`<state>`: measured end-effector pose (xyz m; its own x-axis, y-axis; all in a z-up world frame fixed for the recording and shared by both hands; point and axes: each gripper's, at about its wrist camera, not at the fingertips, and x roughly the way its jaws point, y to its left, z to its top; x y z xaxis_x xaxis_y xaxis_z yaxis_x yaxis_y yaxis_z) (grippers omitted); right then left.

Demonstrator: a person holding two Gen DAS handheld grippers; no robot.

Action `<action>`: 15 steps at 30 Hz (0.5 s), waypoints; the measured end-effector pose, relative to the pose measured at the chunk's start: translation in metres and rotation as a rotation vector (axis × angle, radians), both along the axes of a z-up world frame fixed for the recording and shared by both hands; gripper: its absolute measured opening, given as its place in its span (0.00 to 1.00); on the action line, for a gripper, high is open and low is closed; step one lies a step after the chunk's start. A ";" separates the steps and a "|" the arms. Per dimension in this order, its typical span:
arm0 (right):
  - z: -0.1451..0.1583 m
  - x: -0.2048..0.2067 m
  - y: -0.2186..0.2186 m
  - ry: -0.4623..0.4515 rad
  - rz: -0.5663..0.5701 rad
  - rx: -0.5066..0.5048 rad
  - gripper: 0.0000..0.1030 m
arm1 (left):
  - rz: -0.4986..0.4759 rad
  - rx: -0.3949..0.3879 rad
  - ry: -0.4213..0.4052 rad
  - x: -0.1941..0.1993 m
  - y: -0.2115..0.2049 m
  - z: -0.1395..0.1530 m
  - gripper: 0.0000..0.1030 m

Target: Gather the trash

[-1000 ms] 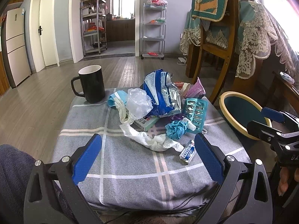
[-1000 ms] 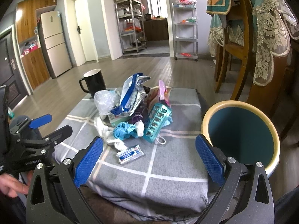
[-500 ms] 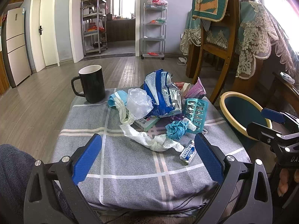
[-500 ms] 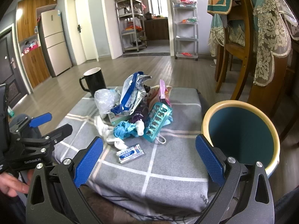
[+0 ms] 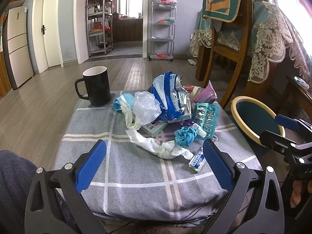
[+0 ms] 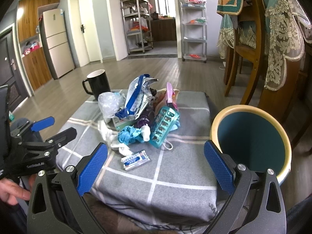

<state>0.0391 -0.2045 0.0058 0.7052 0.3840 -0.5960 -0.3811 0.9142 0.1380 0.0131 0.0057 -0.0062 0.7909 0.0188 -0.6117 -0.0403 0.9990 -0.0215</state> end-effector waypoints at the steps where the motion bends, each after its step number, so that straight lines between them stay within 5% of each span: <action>1: 0.000 0.000 0.000 -0.001 0.000 -0.002 0.95 | 0.004 -0.003 0.005 0.002 0.000 0.000 0.94; 15: 0.003 0.013 0.002 0.032 0.003 -0.014 0.95 | 0.080 -0.131 0.085 0.046 0.040 -0.004 0.94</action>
<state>0.0520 -0.2028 0.0084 0.6843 0.3775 -0.6239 -0.3798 0.9149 0.1370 0.0589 0.0456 -0.0102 0.7354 -0.0044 -0.6776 -0.1272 0.9813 -0.1444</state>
